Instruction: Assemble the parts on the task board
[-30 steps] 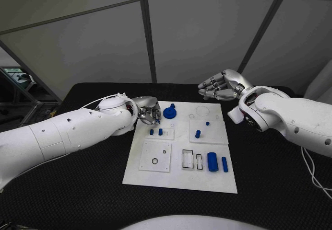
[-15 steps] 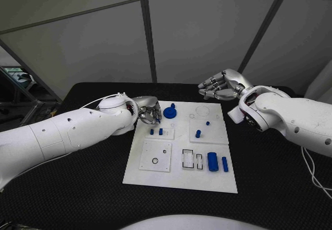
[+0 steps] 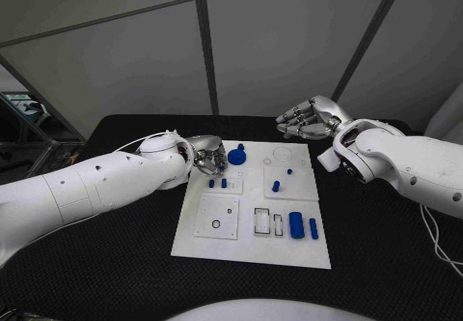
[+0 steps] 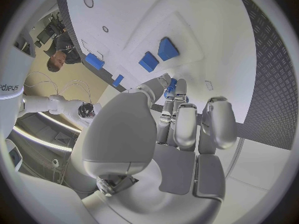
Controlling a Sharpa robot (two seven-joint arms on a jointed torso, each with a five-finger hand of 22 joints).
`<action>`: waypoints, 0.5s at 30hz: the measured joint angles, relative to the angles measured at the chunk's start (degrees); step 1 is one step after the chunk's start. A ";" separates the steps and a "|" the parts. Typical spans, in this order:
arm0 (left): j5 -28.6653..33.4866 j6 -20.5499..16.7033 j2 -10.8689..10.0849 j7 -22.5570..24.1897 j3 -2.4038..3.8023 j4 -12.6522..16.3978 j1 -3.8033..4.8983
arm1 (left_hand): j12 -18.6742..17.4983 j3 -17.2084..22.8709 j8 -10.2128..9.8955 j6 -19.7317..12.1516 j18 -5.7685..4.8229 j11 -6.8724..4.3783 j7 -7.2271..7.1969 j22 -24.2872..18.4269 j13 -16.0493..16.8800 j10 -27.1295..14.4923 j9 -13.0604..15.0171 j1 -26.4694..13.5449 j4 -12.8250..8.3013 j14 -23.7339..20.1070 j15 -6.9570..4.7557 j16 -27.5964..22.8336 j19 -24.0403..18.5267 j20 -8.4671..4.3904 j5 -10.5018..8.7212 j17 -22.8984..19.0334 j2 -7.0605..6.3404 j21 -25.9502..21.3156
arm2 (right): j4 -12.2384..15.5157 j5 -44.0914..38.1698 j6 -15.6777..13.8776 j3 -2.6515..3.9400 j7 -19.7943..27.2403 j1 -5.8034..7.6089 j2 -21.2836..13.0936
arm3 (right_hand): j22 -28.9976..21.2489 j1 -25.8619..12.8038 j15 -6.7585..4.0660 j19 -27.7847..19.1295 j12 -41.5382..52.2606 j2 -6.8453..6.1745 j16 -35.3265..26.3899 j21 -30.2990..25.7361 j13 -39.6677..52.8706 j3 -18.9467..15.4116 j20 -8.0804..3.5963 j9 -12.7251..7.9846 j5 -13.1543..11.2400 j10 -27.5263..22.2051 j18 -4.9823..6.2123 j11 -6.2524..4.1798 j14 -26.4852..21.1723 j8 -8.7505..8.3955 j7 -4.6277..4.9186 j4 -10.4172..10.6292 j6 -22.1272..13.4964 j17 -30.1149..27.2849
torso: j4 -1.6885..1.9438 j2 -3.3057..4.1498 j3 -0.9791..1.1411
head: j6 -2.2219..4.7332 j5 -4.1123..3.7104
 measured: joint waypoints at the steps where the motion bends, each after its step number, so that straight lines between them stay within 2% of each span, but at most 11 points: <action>1: 0.00 0.01 -0.01 0.00 0.00 0.00 0.00 | 0.00 0.00 0.00 0.00 0.00 0.00 0.00 0.00 0.00 0.00 0.00 0.00 0.00 0.00 0.00 0.00 0.00 0.00 0.00 0.00 0.00 0.00 | 0.00 0.00 0.00 0.00 0.00 0.00 0.00 | 0.00 0.00 0.00 0.00 0.00 0.00 0.00 0.00 0.00 0.00 0.00 0.00 0.00 0.00 0.01 0.00 0.00 0.00 0.00 0.00 0.00 0.00 | 0.00 0.00 -0.01 | -0.01 0.00; 15: 0.05 0.07 0.00 0.02 0.01 -0.12 0.01 | 0.28 -0.16 -0.08 -0.46 0.00 0.03 0.02 0.00 0.46 -0.63 -0.02 0.00 -0.16 0.00 0.00 0.00 0.00 0.00 0.00 0.01 0.00 0.00 | 0.02 0.00 0.03 0.00 0.00 0.00 0.00 | 0.01 0.00 0.00 0.00 0.00 0.00 0.00 0.00 0.01 0.00 0.00 0.00 0.00 0.00 0.00 0.00 0.00 0.00 0.00 0.00 0.00 0.00 | -0.01 0.00 0.00 | 0.09 0.11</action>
